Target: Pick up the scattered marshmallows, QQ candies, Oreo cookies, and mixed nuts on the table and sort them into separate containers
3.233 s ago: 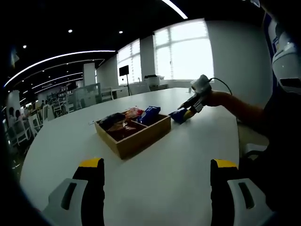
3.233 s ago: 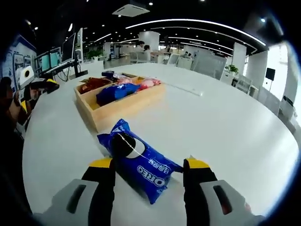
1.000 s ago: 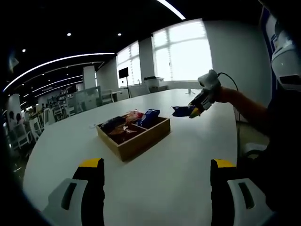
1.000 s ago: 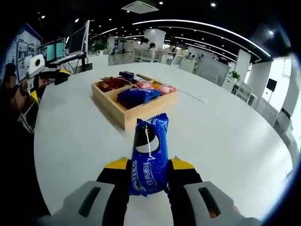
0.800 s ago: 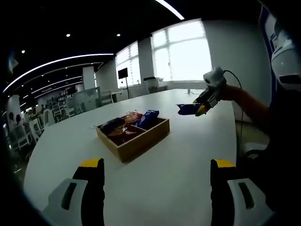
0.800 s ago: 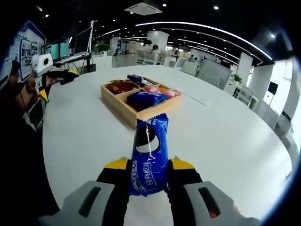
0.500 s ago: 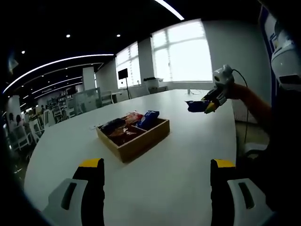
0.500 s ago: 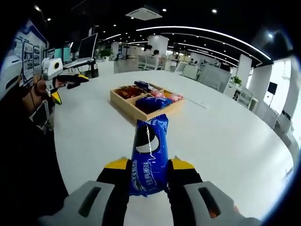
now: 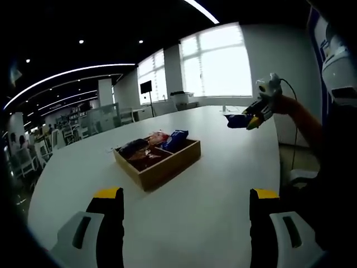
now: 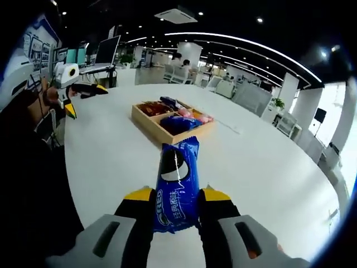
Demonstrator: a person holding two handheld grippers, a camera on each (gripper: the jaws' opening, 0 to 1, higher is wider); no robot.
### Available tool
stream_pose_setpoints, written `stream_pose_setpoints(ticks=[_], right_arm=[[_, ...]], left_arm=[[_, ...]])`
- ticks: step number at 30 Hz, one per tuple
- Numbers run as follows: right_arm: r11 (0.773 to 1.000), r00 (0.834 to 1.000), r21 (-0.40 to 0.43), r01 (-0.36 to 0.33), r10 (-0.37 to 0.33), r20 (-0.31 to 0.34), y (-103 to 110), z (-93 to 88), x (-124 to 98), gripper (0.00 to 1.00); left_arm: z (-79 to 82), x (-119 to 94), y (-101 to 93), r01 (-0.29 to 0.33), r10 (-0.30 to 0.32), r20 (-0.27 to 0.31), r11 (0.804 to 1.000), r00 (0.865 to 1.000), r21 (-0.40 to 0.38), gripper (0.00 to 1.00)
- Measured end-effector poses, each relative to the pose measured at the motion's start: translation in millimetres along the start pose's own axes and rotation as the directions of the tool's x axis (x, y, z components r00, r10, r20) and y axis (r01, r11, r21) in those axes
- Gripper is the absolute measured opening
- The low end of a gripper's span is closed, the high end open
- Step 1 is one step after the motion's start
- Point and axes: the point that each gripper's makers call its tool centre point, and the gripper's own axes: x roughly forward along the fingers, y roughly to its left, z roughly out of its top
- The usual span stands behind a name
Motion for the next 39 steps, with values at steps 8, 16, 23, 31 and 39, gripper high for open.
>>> stream_pose_setpoints(ticks=[8,16,23,31,39], right_arm=[[0.997,1.000,-0.070,-0.021,0.021,-0.005,-5.1,15.9,7.5,0.27],[0.985,0.999,-0.166,-0.040,0.037,-0.022,-16.5,38.4,28.3,0.27],[0.961,0.998,-0.267,-0.064,0.062,-0.015,-13.9,67.3,53.5,0.27],[0.927,0.994,-0.359,-0.110,0.105,-0.034,-2.4,88.0,85.8,0.27],[0.902,0.987,-0.402,-0.160,0.149,-0.059,2.6,94.6,119.9,0.27]], left_arm=[[-0.9,0.5,-1.3,0.002,-0.002,-0.005,1.000,1.000,-0.001,0.97],[-2.1,0.8,-2.2,0.003,-0.003,-0.005,1.000,1.000,0.000,0.97],[-4.0,0.7,-1.5,0.002,-0.002,-0.007,1.000,1.000,-0.002,0.97],[-5.3,-0.1,0.1,0.002,-0.002,-0.005,1.000,1.000,-0.004,0.96],[-7.7,0.8,1.3,0.005,-0.005,-0.013,1.000,1.000,0.003,0.96]])
